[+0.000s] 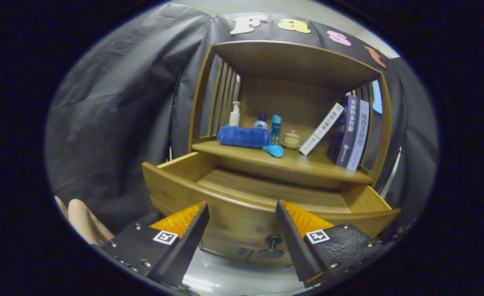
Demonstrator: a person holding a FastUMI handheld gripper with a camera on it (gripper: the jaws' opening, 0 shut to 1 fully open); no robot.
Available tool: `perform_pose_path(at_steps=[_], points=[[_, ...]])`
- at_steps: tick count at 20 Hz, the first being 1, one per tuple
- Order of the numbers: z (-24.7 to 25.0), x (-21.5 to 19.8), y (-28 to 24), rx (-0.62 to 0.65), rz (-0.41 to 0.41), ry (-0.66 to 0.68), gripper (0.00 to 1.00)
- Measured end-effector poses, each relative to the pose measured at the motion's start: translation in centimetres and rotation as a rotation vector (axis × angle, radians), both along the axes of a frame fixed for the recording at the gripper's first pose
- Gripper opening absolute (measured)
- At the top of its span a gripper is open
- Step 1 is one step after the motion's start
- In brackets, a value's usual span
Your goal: Pull open the drawer, take out the items inside it, and place them on the countertop above the cabinet.
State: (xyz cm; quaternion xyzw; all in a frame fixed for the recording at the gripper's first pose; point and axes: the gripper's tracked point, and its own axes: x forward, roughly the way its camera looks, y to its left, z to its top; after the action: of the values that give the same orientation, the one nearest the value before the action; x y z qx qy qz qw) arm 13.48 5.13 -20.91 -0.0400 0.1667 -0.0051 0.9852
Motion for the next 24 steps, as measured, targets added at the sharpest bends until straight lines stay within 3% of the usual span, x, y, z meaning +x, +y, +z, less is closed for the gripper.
perform_pose_path(at_steps=[3,7,14,24], points=[[-0.5,0.0,-0.6,-0.061,-0.043,-0.020,0.97],[-0.5,0.2,-0.7,-0.041,-0.104,-0.050,0.97],[0.1,1.5,-1.3,-0.140,-0.150,-0.101,0.97],[-0.8,5.2,-2.3,-0.145,-0.197,-0.091,0.97]])
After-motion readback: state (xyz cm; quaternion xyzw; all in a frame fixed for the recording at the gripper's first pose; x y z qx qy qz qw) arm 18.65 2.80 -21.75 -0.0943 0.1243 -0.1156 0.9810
